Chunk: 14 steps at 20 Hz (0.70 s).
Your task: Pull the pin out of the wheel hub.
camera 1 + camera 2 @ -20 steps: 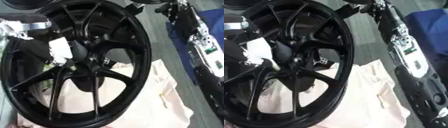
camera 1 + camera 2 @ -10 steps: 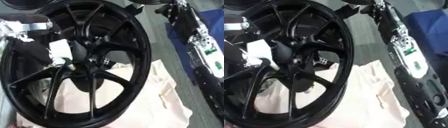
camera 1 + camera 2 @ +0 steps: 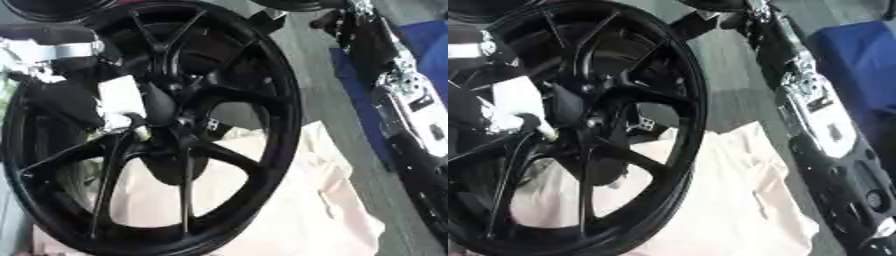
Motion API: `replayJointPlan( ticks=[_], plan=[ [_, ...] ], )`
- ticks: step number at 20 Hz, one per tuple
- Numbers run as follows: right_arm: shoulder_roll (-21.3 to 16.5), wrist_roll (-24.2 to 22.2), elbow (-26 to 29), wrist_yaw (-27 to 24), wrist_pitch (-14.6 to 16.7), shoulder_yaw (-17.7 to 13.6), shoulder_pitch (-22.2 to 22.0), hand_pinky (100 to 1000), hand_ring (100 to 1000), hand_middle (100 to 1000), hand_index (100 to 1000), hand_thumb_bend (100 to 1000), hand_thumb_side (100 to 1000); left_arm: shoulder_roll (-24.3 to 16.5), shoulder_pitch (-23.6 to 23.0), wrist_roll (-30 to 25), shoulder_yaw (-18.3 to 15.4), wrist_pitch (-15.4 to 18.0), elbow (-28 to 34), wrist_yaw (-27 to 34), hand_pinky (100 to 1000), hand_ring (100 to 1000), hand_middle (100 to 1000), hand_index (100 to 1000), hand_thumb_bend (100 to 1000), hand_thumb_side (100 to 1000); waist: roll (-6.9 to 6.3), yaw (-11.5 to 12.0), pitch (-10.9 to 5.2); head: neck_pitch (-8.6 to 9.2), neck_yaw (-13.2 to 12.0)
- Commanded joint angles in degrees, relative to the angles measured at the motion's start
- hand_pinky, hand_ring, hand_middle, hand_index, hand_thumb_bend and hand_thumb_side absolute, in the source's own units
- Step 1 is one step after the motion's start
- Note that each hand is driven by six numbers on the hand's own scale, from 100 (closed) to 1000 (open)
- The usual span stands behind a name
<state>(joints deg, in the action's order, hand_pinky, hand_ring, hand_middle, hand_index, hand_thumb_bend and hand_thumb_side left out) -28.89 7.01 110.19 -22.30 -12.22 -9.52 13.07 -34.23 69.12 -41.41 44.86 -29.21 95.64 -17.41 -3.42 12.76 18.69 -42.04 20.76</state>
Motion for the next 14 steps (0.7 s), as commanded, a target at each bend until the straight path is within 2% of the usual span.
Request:
replayJointPlan(
  ticks=[1, 6, 9, 14],
  plan=[
    [-0.6, 0.2, 0.7, -0.6, 0.0, -0.4, 0.3, 1000, 740, 517, 709, 100, 762, -1.5, 1.1, -10.6, -1.2, -10.6, 1.0, -0.3, 694, 549, 433, 501, 325, 100, 0.10, -0.1, -1.97, 1.11, 0.0],
    [-0.6, 0.2, 0.9, -0.7, 0.1, -0.4, 0.3, 1000, 740, 517, 708, 100, 759, -2.2, 1.3, -10.6, -2.5, -10.0, 1.9, -0.9, 692, 530, 404, 439, 363, 103, 0.10, -0.3, -2.15, 1.25, 0.4],
    [-0.6, 0.3, 0.9, -0.8, 0.1, -0.5, 0.3, 1000, 740, 516, 708, 100, 758, -3.1, 1.4, -10.6, -4.0, -9.9, 2.6, -0.7, 690, 524, 393, 429, 372, 112, 0.12, -0.3, -2.30, 1.27, 0.7],
    [-0.5, 0.5, 1.0, -1.0, 0.1, -0.6, 0.2, 1000, 740, 516, 708, 100, 756, -5.3, 1.6, -10.6, -6.7, -10.2, 5.0, 0.4, 690, 519, 382, 418, 376, 121, 0.23, -0.1, -2.57, 2.29, 0.4]
  ],
)
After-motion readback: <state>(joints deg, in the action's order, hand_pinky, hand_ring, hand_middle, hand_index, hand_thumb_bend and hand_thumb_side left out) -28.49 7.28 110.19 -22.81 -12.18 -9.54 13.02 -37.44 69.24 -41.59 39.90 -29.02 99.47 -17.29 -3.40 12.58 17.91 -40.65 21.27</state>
